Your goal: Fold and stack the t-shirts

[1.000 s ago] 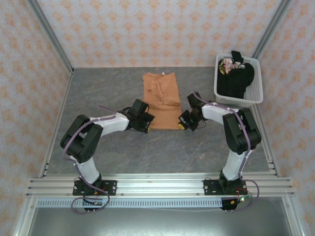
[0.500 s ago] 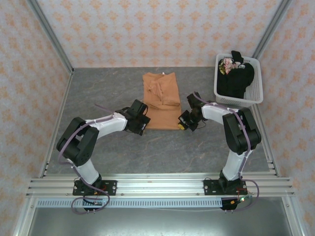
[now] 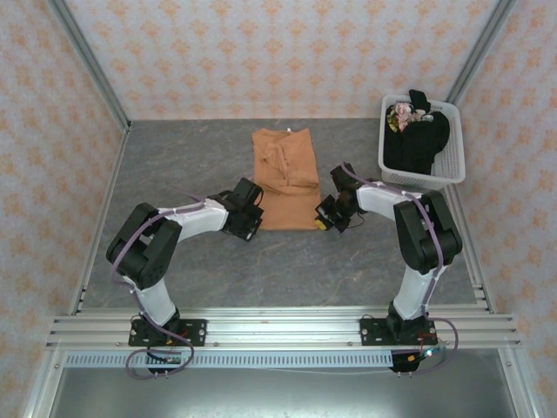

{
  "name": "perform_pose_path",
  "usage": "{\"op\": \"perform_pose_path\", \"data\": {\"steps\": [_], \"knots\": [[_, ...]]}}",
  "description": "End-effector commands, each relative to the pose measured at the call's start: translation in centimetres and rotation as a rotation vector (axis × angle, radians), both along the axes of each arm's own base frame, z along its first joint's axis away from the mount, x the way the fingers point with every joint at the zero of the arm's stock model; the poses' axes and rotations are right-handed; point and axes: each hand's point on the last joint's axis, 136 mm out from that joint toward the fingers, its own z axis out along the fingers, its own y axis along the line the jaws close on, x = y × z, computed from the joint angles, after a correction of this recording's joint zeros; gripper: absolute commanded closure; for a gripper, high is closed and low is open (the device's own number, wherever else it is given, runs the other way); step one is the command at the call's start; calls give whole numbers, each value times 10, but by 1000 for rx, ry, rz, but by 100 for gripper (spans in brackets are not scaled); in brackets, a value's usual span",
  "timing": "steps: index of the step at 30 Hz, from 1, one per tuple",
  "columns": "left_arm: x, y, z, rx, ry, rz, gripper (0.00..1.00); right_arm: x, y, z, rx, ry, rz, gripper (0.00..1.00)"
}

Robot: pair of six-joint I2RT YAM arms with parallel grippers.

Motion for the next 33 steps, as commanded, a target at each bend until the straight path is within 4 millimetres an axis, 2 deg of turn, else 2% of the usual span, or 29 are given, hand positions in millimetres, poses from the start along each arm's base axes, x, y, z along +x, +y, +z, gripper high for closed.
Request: {"op": "perform_pose_path", "data": {"steps": [1, 4, 8, 9, 11, 14, 16, 19, 22, 24, 29, 31, 33], "knots": [[13, 3, 32, 36, -74, -13, 100, 6, 0, 28, -16, -55, 28, 100], [38, 7, 74, 18, -154, -28, 100, 27, 0, 65, -34, -125, 61, 100], [79, 12, 145, 10, -276, -71, 100, 69, 0, 130, -46, -249, 75, 100], [86, 13, 157, 12, -288, -85, 100, 78, 0, 143, -50, -271, 79, 100], [91, 11, 169, 10, -290, -113, 100, 87, 3, 159, -47, -287, 87, 100], [81, 6, 158, -9, -250, -144, 100, 84, 10, 159, -6, -268, 88, 100], [64, 4, 142, -22, -215, -156, 100, 73, 14, 150, 16, -245, 88, 100], [31, 4, 118, -37, -158, -173, 100, 42, 17, 130, 23, -198, 101, 100], [-10, 0, 96, -31, -89, -231, 100, -1, 18, 105, 17, -132, 127, 100], [-44, -3, 77, -23, -21, -285, 100, -34, 13, 88, 0, -83, 149, 100], [-118, 0, 41, -17, 84, -356, 100, -111, 4, 62, -14, 33, 224, 100], [-142, 2, 34, -19, 115, -382, 100, -139, 2, 58, -12, 74, 270, 100], [-161, 2, 39, -21, 124, -412, 100, -165, 2, 61, 0, 114, 316, 100]]}}
